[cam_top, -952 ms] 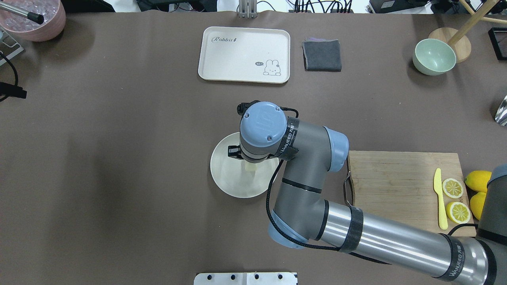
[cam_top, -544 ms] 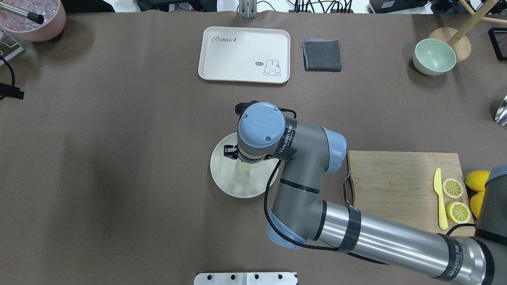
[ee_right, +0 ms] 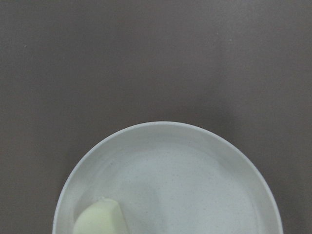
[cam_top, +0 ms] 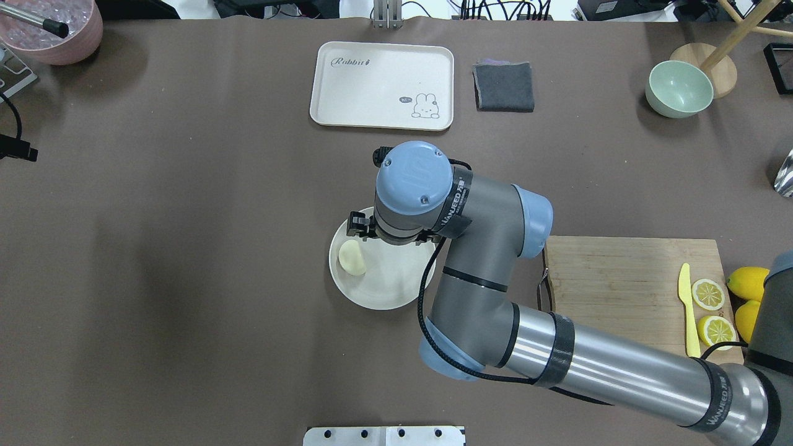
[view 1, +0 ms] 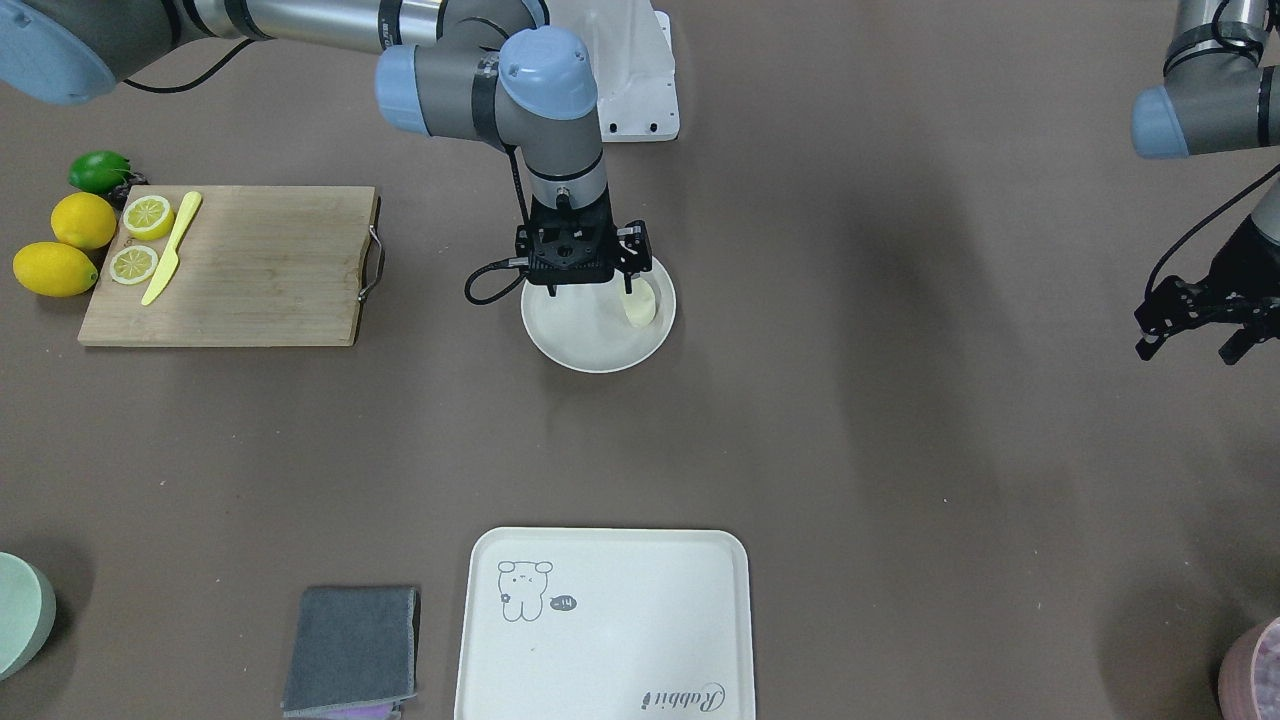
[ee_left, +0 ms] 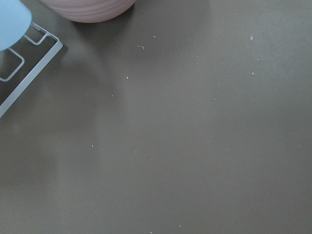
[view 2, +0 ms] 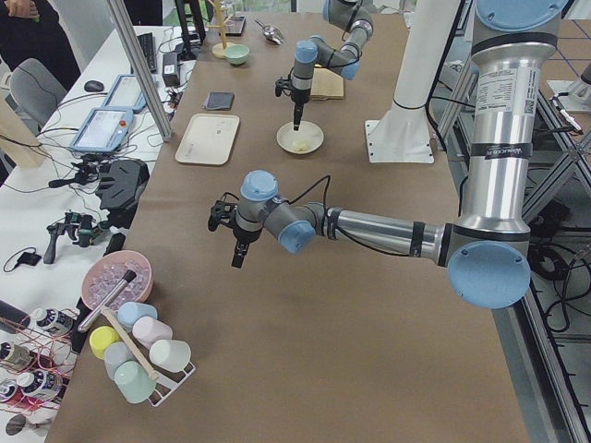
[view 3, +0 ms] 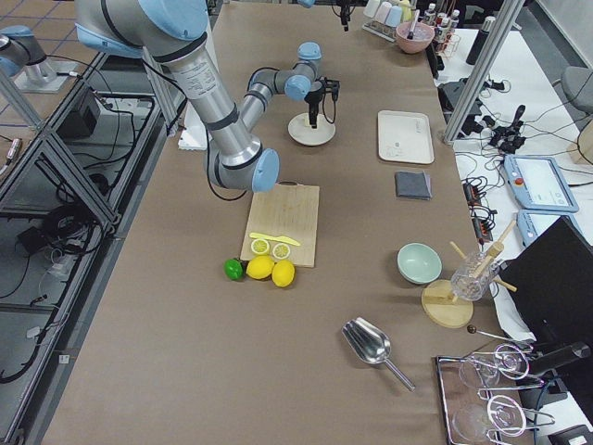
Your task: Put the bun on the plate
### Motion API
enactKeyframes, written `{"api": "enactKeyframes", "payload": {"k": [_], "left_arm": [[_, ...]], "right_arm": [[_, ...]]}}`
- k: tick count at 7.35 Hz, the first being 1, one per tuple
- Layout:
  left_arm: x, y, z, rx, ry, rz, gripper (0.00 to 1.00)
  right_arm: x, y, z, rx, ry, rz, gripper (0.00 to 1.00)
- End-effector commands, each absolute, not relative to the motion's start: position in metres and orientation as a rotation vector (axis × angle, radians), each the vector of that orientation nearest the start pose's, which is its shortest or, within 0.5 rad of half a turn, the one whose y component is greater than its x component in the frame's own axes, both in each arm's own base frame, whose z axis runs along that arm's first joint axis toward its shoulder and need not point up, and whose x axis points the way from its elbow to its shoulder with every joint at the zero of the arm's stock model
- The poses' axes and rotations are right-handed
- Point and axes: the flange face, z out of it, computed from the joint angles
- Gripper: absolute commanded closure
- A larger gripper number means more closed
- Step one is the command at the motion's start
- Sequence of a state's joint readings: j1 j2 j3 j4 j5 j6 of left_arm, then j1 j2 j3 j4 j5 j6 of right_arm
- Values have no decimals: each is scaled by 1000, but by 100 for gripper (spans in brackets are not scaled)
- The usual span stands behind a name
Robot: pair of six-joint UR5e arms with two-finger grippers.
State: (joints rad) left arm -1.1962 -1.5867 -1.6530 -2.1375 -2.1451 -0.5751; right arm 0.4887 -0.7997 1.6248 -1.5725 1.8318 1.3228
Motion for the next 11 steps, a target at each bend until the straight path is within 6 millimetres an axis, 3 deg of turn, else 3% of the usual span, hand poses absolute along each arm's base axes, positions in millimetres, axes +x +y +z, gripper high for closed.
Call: {"api": "enactKeyframes", "payload": {"k": [1,2,4,5,7,8,9,11], "left_arm": [[85,-523,552,310,816,64,2],[63,-530,555,306,766,132,2],[0,-550,535,279,697,171,2],[-25,-545,527,247,685,137,2],[-55,-535,528,229,680,79,2],[-57,-529,538,215,679,69,2],[-57,-522,550,197,681,64,2],[-57,-521,566,168,680,54,2]], "right_arm": [[-457,-456,198,15,-808,100,0],[-392,-473,241,28,-795,45,0],[-273,-508,325,30,-775,-34,0],[-206,-519,377,27,-767,-73,0],[-75,-519,483,18,-739,-88,0],[-23,-513,538,12,-731,-124,0],[12,-502,582,-14,-726,-114,0],[35,-482,644,-72,-722,-55,0]]}}
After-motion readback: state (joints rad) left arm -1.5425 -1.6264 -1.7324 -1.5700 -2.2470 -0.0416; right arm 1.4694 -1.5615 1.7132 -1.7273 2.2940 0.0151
